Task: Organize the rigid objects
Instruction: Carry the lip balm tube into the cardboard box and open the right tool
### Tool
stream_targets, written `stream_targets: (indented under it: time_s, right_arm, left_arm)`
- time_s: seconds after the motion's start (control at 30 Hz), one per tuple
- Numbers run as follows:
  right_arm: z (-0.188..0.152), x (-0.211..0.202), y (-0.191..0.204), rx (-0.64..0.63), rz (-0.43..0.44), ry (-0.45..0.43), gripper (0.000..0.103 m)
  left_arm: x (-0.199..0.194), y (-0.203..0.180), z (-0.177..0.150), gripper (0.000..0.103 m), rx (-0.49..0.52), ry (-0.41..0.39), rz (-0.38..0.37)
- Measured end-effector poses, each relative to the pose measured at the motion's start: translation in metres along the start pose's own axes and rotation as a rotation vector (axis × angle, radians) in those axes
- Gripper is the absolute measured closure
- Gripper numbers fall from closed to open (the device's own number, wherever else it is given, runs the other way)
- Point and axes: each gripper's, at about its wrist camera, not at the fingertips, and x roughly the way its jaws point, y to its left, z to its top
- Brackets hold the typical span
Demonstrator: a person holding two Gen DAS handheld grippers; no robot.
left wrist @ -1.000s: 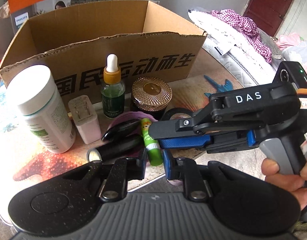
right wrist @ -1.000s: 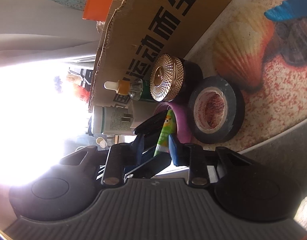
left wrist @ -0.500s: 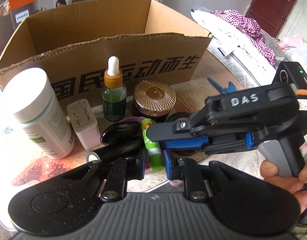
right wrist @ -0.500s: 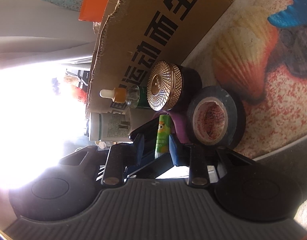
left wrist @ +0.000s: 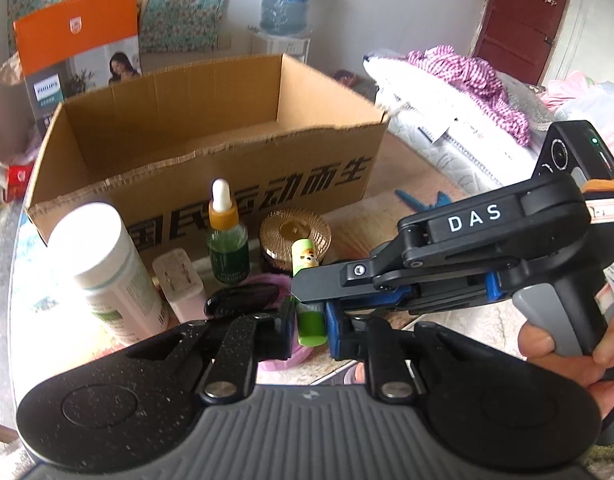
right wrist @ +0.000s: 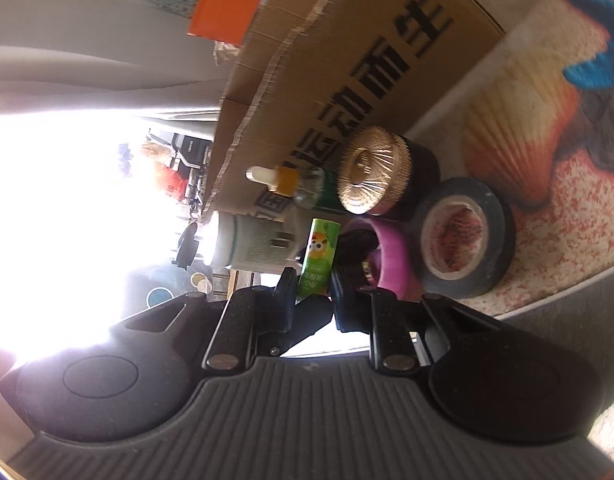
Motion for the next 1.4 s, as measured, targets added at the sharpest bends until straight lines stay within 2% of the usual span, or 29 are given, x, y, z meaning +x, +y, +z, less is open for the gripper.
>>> stream_targets:
  time_s: [0.23,0.33,0.47,0.57,0.73,0.87,0.97,1.07,1.13,1.23,1.4]
  right_arm:
    - [0.013,-0.012,0.055,-0.174,0.022,-0.044,0.086]
    - [0.028,-0.008,0.083,-0.252,0.046,-0.058,0.086]
    - [0.065,0.010,0.114,-0.334,0.059,-0.045,0.086]
    - [0.096,0.036,0.131,-0.383,0.032,-0.014,0.086]
    - [0.144,0.098,0.149,-0.418,-0.036,0.083,0.087]
    - [0.178,0.153,0.143,-0.395,-0.095,0.142,0.088]
    - [0.197,0.197,0.130,-0.345,-0.125,0.190,0.088]
    - [0.203,0.224,0.116,-0.306,-0.154,0.221,0.089]
    - [0.204,0.237,0.109,-0.279,-0.166,0.231,0.089]
    - [0.204,0.245,0.102,-0.243,-0.168,0.240,0.089]
    - [0.199,0.222,0.110,-0.250,-0.126,0.209,0.087]
  left_arm:
    - [-0.039,-0.003,0.031,0.086,0.024,-0.110,0.043]
    - [-0.050,0.004,0.054,0.086,0.014,-0.159,0.075]
    - [-0.047,0.021,0.087,0.086,-0.011,-0.182,0.121]
    - [-0.030,0.042,0.113,0.086,-0.048,-0.156,0.148]
    - [0.008,0.089,0.153,0.085,-0.133,-0.051,0.178]
    - [0.045,0.117,0.169,0.085,-0.166,0.021,0.229]
    - [0.062,0.127,0.166,0.080,-0.157,0.062,0.303]
    - [0.063,0.130,0.161,0.059,-0.154,0.079,0.340]
    - [0.056,0.131,0.158,0.058,-0.164,0.066,0.341]
    - [0.049,0.135,0.159,0.053,-0.180,0.047,0.339]
    - [0.021,0.132,0.156,0.044,-0.176,-0.013,0.338]
